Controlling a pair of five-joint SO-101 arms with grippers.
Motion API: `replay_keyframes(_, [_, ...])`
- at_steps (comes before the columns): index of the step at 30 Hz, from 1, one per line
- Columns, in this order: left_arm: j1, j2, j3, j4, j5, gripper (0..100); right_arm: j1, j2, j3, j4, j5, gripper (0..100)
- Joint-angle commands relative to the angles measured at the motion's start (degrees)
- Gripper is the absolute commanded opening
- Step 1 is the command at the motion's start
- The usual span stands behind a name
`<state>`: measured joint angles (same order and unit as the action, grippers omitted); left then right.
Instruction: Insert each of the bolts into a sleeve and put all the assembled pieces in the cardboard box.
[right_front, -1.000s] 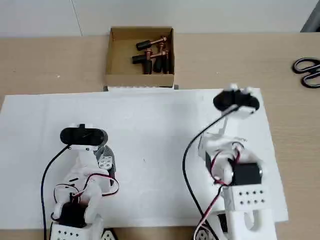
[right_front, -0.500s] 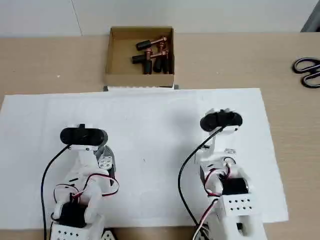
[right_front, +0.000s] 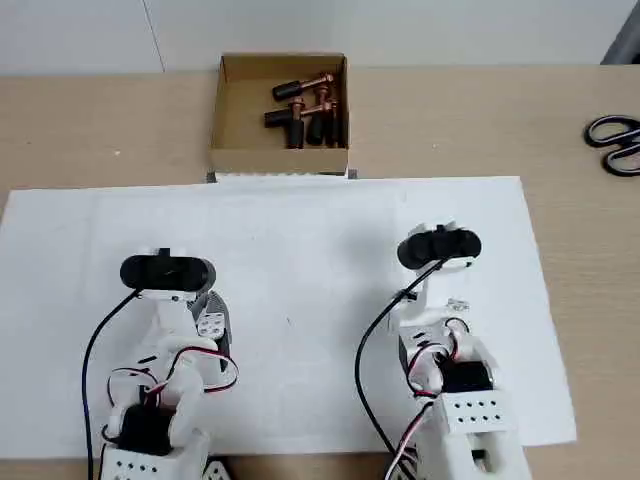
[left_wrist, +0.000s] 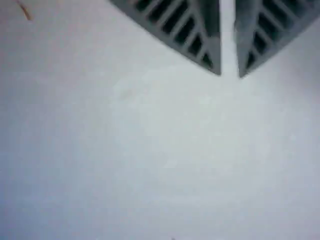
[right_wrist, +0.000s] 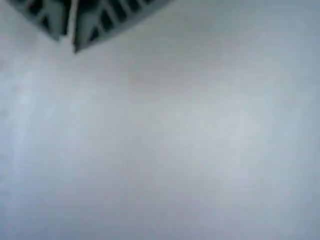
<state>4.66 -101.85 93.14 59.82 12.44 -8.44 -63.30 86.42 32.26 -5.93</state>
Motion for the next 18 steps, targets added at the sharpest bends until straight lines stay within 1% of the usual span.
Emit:
replay_keyframes(1, [-0.3,-0.4,-0.1,0.0,-0.4,1,-0.3,-0.9,-0.4,-1.3,0.3,0.3])
replay_keyframes(18, [-0.3,-0.4,-0.1,0.0,-0.4,1,-0.4,-1.0,-0.3,-1.5,0.2,0.3])
